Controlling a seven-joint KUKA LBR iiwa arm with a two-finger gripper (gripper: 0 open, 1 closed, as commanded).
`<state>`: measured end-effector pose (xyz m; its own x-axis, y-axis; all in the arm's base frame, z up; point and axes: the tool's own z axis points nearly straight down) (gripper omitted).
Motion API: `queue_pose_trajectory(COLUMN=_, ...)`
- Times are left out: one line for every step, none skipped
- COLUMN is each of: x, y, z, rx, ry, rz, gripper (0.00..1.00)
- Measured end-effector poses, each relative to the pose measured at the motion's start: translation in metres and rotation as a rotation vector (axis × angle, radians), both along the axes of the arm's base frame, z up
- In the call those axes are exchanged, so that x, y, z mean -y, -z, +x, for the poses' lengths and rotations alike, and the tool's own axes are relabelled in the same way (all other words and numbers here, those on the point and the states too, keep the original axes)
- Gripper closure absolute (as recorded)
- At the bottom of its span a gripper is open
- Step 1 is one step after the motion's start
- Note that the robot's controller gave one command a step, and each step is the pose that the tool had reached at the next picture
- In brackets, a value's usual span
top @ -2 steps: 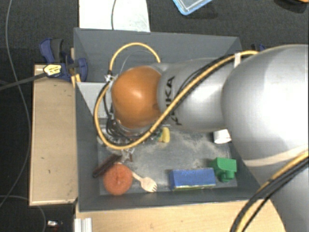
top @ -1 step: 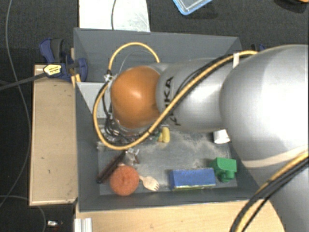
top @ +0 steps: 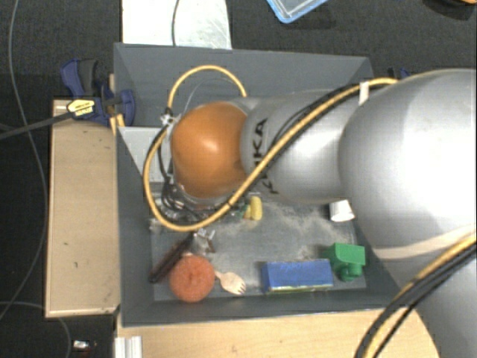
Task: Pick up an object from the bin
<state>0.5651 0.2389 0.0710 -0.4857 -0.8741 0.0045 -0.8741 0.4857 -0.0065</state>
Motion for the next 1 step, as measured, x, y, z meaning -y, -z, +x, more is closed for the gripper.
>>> queue_pose_trajectory(x=0.0141, y=-0.043, z=-0.0219, rx=-0.006, ry=0.257, rz=-0.002, gripper=0.0)
